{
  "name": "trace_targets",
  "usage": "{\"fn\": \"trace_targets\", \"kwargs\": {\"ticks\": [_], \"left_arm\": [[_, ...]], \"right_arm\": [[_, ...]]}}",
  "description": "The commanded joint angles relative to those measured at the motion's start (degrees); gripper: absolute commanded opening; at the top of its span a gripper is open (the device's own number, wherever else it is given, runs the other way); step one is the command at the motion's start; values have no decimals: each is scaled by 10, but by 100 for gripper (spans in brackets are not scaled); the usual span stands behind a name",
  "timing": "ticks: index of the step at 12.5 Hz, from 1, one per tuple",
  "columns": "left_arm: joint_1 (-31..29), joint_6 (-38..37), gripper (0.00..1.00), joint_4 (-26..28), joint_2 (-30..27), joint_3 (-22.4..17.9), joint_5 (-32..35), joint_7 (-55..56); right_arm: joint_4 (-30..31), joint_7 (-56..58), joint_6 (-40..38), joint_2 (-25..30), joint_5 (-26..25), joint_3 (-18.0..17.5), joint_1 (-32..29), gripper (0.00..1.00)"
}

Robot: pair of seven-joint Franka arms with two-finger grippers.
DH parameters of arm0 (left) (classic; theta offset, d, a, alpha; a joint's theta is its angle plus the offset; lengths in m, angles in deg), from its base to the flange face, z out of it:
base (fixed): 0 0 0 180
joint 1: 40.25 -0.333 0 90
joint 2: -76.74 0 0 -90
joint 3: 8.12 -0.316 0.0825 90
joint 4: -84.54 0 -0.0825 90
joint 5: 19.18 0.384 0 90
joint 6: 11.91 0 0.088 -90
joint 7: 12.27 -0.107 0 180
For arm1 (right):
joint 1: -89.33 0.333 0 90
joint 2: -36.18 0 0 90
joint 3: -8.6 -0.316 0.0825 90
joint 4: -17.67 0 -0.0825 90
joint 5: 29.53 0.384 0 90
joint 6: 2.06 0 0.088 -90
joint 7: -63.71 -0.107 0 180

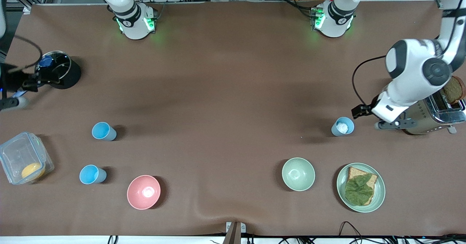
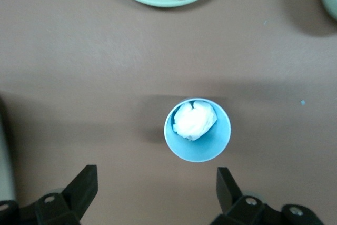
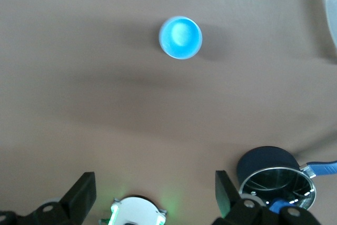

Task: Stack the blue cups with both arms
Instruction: 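Grasp the tissue-filled blue cup with the left gripper while the right gripper grasps another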

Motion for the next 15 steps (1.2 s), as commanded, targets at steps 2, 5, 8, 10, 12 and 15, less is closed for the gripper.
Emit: {"fn": "trace_targets", "kwargs": {"ticks": [2,5,8,10,12,15], "left_arm": [[-6,20,82,-1,35,6,-6,-5],[-3,60,76,-3,69,6,-6,-5],[-4,94,60,-3,96,6,-6,-5],[-4,94,38,-2,102,6,-6,-4],[0,93,4,-2,103,6,-6,-4],[4,89,0,-9,103,6,-5,-12]], "right_arm": [[-55,52,1,-141,8,-10,-82,100],[-86,52,60,-202,4,-9,-83,100],[-83,52,98,-236,0,-9,-83,100],[-83,13,122,-247,7,-9,-56,100],[-81,-96,143,-251,2,-9,-15,100],[-58,-117,202,-265,-6,-9,15,100]]}}
